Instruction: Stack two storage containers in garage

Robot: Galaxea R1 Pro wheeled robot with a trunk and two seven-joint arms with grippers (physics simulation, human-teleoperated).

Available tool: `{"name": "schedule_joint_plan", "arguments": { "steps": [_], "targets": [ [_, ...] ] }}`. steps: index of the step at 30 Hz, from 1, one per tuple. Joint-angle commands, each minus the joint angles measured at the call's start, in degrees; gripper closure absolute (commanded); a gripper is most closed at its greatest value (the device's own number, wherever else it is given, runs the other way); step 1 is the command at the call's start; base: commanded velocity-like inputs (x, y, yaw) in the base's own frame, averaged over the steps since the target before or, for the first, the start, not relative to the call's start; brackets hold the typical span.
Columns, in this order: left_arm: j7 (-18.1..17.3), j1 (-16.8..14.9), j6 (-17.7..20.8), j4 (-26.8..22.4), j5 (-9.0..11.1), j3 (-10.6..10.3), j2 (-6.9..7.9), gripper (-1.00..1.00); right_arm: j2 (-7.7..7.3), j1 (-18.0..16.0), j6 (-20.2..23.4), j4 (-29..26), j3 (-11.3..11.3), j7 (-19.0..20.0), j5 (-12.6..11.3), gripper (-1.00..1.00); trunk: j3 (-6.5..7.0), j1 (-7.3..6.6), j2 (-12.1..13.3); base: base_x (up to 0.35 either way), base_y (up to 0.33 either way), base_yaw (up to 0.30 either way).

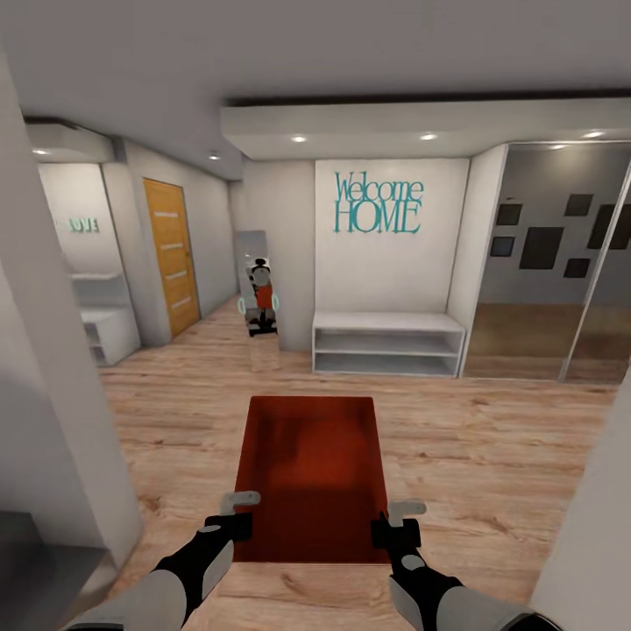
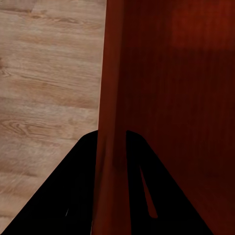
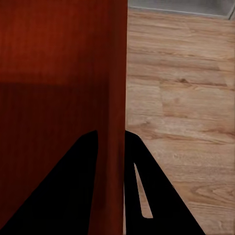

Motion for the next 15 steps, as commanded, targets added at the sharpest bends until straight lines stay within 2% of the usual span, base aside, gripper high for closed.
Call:
{"name": "schedule_joint_plan", "arguments": {
  "steps": [1,15],
  "targets": [
    [1.5,0.0,0.3,0.0,-0.3,1.2,1.27,1.00,0.03,-0.1,-1.0,-0.2,-4.3,-0.1,0.5,1.00,-0.09,0.05,-0.1,0.322,0.000,0.000],
    [1.5,0.0,0.3,0.0,-0.3,1.2,1.31,1.00,0.03,-0.1,-1.1,-0.2,-4.3,-0.1,0.5,1.00,-0.09,0.05,-0.1,0.322,0.000,0.000]
  ]
}}
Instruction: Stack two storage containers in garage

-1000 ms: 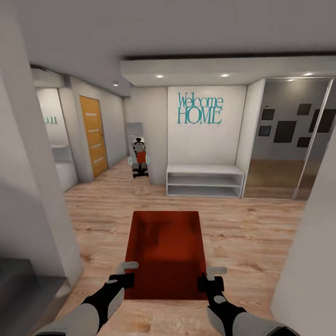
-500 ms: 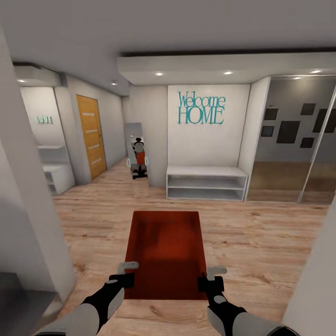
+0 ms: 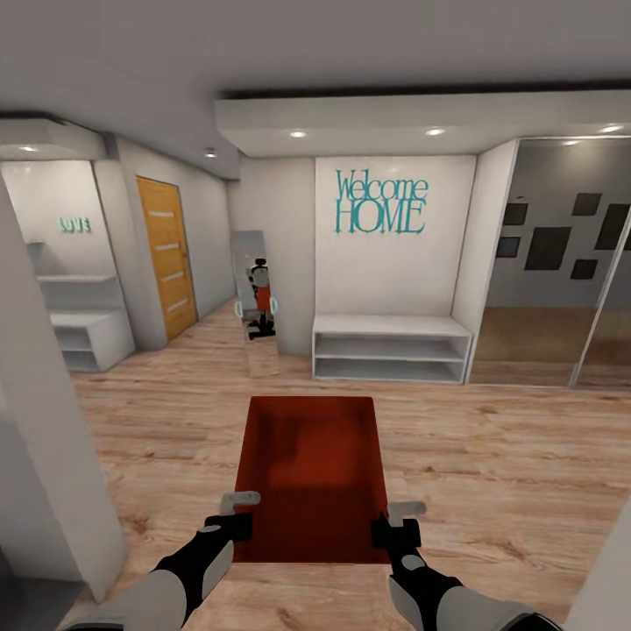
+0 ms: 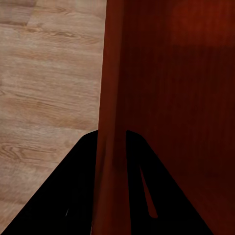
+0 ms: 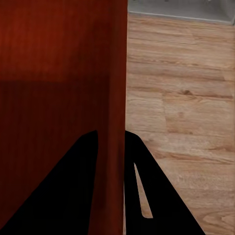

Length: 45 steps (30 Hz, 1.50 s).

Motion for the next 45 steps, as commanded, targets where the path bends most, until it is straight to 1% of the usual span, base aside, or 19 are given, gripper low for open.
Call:
{"name": "schedule_joint_plan", "arguments": {
  "steps": [1,14,30,45],
  "targets": [
    [1.5,0.0,0.3,0.0,-0.3,1.2,1.32,1.00,0.03,-0.1,-1.0,-0.2,-4.2,-0.1,0.5,1.00,-0.09,0.05,-0.1,0.322,0.000,0.000],
    [1.5,0.0,0.3,0.0,-0.3,1.2,1.32,1.00,0.03,-0.1,-1.0,-0.2,-4.2,-0.1,0.5,1.00,-0.07,0.05,-0.1,0.322,0.000,0.007],
    [1.5,0.0,0.3,0.0,-0.3,1.2,1.32,1.00,0.03,-0.1,-1.0,-0.2,-4.2,-0.1,0.6,1.00,0.56,0.05,-0.1,0.322,0.000,0.200],
    [1.5,0.0,0.3,-0.1,-0.3,1.2,1.32,1.00,0.00,-0.1,-1.0,-0.2,-4.2,-0.1,0.5,1.00,0.58,0.05,-0.1,0.322,0.000,0.009]
  ]
}}
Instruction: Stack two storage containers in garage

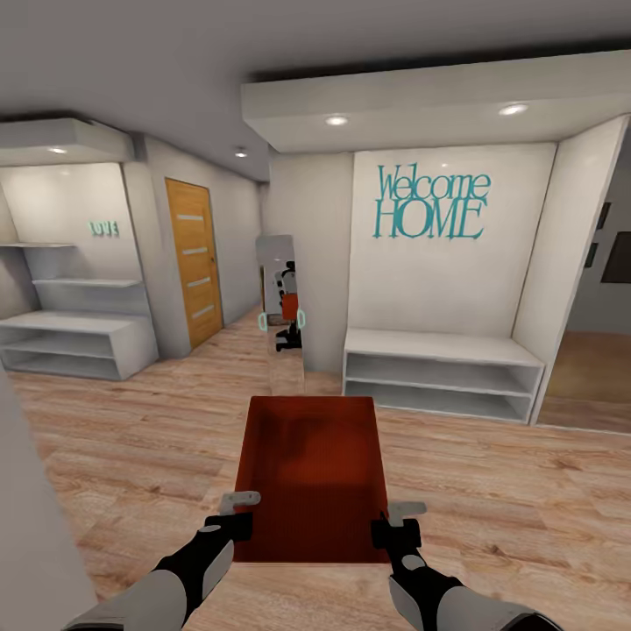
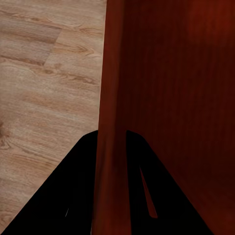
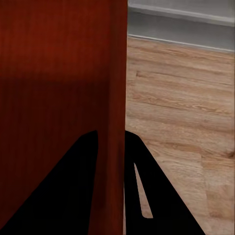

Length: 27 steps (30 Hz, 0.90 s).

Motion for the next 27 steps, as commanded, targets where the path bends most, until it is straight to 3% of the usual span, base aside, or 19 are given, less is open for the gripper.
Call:
{"name": "schedule_joint_plan", "arguments": {
  "steps": [1,27],
  "targets": [
    [1.4,0.0,0.3,0.0,-0.3,1.2,1.35,1.00,0.03,-0.1,-0.9,-0.2,-4.2,-0.1,0.5,1.00,-0.09,0.05,-0.1,0.322,0.000,0.000],
    [1.4,0.0,0.3,0.0,-0.3,1.2,1.35,1.00,0.07,-0.1,-0.9,-0.2,-4.2,-0.1,0.5,1.00,-0.09,0.05,-0.1,0.322,0.000,0.000]
  ]
}}
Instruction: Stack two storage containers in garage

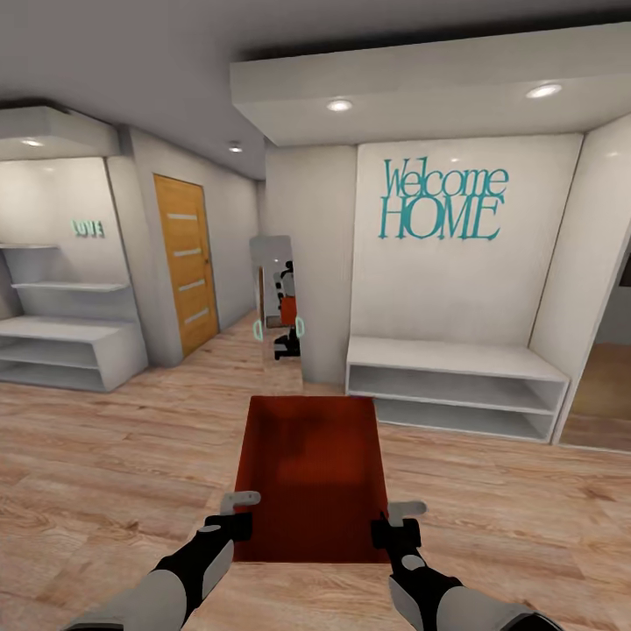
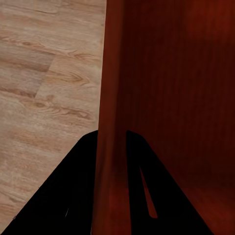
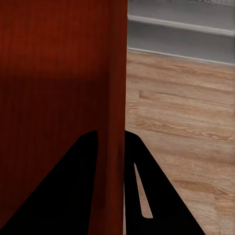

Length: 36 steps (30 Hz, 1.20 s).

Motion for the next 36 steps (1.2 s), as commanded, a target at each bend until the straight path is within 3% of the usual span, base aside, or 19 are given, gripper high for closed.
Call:
{"name": "schedule_joint_plan", "arguments": {
  "steps": [1,7,29,36],
  "targets": [
    [1.5,0.0,0.3,0.0,-0.3,1.3,1.32,1.00,0.03,-0.1,-0.8,-0.2,-4.2,-0.1,0.5,1.00,-0.09,0.05,-0.1,0.322,0.000,0.000],
    [1.5,0.0,0.3,-0.1,-0.3,1.3,1.32,1.00,0.03,-0.1,-0.8,-0.2,-4.2,-0.1,0.6,1.00,-0.09,0.05,-0.1,0.322,0.000,0.115],
    [1.5,0.0,0.3,0.0,-0.3,1.3,1.32,1.00,0.03,-0.1,-0.9,-0.2,-4.2,-0.1,0.6,1.00,-0.09,0.05,-0.1,0.322,0.000,0.265],
    [1.5,0.0,0.3,0.0,-0.3,1.3,1.32,1.00,0.03,-0.1,-0.9,-0.2,-4.2,-0.1,0.6,1.00,-0.09,0.05,-0.1,0.322,0.000,0.084]
  ]
}}
